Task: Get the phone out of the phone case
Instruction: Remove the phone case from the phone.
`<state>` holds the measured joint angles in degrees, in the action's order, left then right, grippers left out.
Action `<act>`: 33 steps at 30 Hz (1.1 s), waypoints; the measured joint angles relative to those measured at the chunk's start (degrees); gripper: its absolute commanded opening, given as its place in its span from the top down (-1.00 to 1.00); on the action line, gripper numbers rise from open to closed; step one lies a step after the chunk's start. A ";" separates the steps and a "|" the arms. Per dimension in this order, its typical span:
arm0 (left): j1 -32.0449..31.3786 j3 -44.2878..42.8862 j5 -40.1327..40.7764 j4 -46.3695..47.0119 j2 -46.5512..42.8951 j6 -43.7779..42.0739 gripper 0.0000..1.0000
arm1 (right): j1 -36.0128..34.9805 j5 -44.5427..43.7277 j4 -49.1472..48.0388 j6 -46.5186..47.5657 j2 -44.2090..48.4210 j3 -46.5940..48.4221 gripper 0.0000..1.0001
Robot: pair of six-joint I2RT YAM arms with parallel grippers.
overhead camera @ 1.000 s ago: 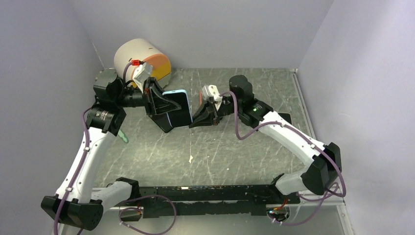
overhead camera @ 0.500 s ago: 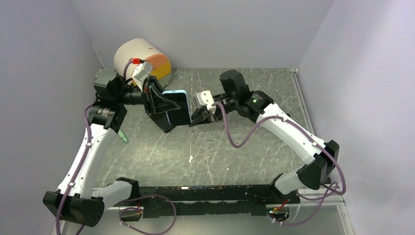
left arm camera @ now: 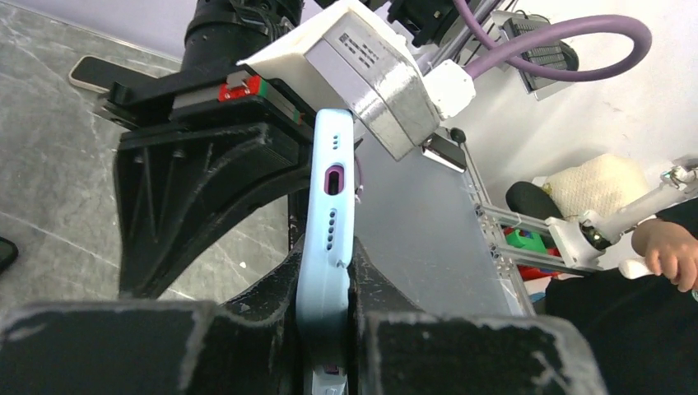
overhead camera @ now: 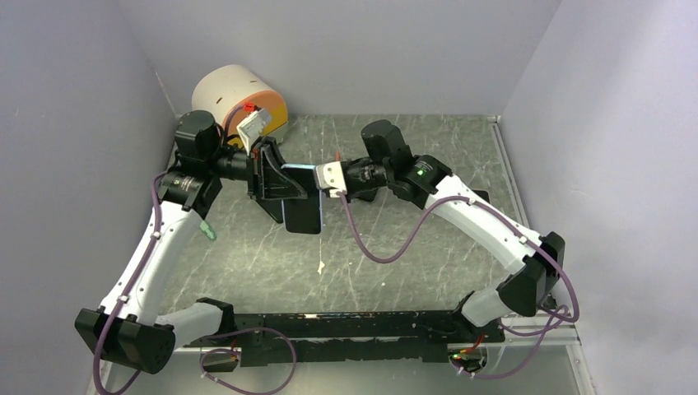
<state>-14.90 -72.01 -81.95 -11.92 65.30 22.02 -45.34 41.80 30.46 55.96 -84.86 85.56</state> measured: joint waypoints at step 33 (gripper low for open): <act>-0.09 4.28 11.26 10.23 -2.95 5.57 0.95 | 5.73 14.38 -35.39 -37.79 14.36 -27.76 0.11</act>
<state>-14.98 -67.72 -70.70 -1.69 62.35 27.59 -39.62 56.18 -4.93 18.17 -70.50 57.80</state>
